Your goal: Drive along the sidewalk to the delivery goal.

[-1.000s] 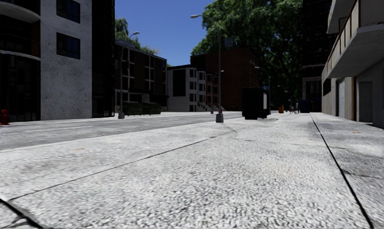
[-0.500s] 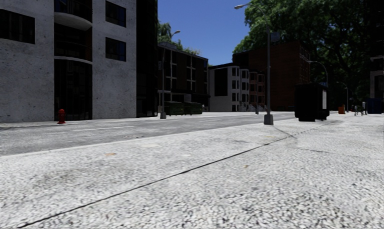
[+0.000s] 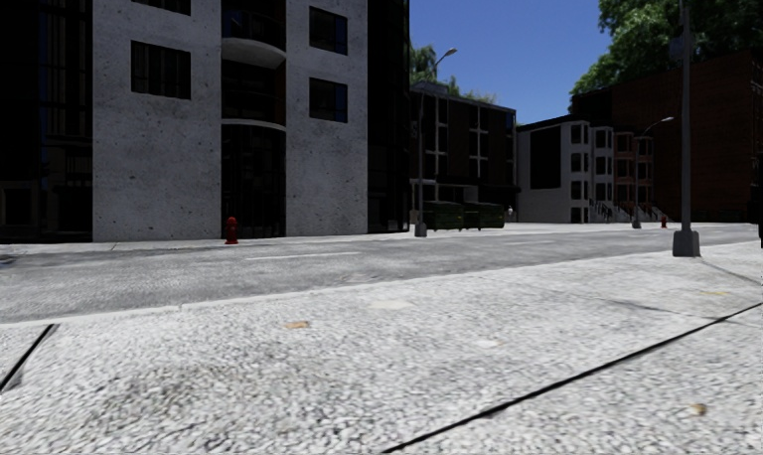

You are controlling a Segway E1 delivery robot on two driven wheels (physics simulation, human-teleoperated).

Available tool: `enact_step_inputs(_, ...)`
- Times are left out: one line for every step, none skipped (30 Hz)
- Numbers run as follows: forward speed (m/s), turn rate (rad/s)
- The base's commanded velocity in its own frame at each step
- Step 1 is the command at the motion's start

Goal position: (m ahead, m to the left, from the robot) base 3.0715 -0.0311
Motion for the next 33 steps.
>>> enact_step_inputs(1.62,0.60)
enact_step_inputs(1.62,0.60)
enact_step_inputs(1.62,0.60)
enact_step_inputs(1.62,0.60)
enact_step_inputs(1.62,0.60)
enact_step_inputs(1.62,0.60)
enact_step_inputs(1.62,0.60)
enact_step_inputs(1.62,0.60)
enact_step_inputs(1.62,0.60)
enact_step_inputs(1.62,0.60)
enact_step_inputs(1.62,0.60)
enact_step_inputs(1.62,0.60)
enact_step_inputs(1.62,0.60)
enact_step_inputs(1.62,0.58)
enact_step_inputs(1.62,0.58)
enact_step_inputs(1.62,0.58)
enact_step_inputs(1.62,0.58)
enact_step_inputs(1.62,0.57)
enact_step_inputs(1.62,0.53)
enact_step_inputs(1.61,0.00)
enact_step_inputs(1.61,0.00)
enact_step_inputs(1.61,0.00)
enact_step_inputs(1.61,0.00)
enact_step_inputs(1.61,0.00)
enact_step_inputs(1.61,0.00)
enact_step_inputs(1.61,0.00)
enact_step_inputs(1.61,0.00)
enact_step_inputs(1.60,0.00)
enact_step_inputs(1.60,0.00)
enact_step_inputs(1.60,0.00)
enact_step_inputs(1.59,-0.34)
enact_step_inputs(1.59,-0.34)
enact_step_inputs(1.58,-0.46)
